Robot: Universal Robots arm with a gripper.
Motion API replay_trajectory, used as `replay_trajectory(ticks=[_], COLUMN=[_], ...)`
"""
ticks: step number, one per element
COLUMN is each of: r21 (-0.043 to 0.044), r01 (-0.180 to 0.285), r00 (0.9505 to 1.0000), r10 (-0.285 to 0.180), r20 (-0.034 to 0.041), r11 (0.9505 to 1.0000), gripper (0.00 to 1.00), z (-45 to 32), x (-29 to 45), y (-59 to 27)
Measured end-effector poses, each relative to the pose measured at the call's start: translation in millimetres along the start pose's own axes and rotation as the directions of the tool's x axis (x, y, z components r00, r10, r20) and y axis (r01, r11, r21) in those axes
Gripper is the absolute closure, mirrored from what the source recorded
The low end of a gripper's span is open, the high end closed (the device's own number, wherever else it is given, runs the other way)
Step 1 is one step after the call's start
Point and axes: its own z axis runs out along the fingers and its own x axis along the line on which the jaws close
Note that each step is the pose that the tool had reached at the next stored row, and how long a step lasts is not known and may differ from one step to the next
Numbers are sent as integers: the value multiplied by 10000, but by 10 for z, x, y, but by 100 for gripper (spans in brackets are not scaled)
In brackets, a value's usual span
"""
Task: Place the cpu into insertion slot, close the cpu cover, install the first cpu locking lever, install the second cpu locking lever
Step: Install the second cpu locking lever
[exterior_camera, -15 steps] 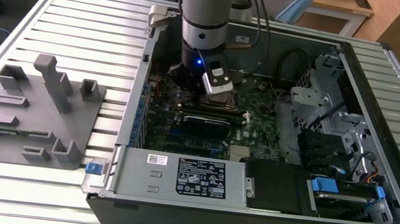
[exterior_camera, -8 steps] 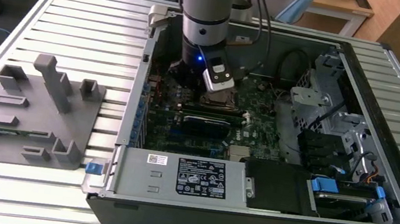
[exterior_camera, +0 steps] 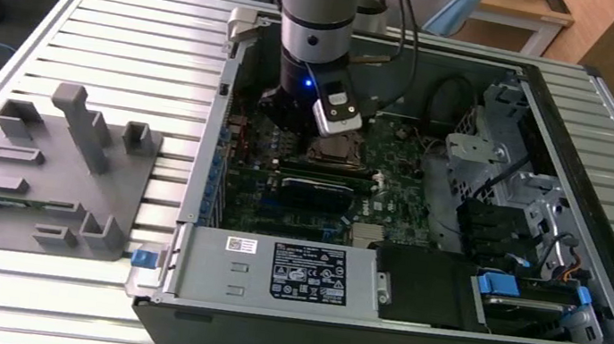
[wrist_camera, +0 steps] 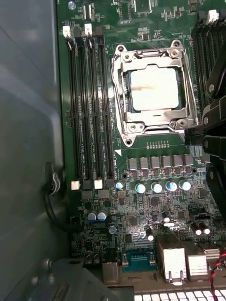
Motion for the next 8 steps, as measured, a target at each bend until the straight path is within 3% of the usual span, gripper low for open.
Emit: replay_trajectory(ticks=[8], r21=[2], r01=[-5], r00=[10000], r10=[5], r20=[-3], r11=[10000], gripper=[89], z=[-1], x=[-24], y=[3])
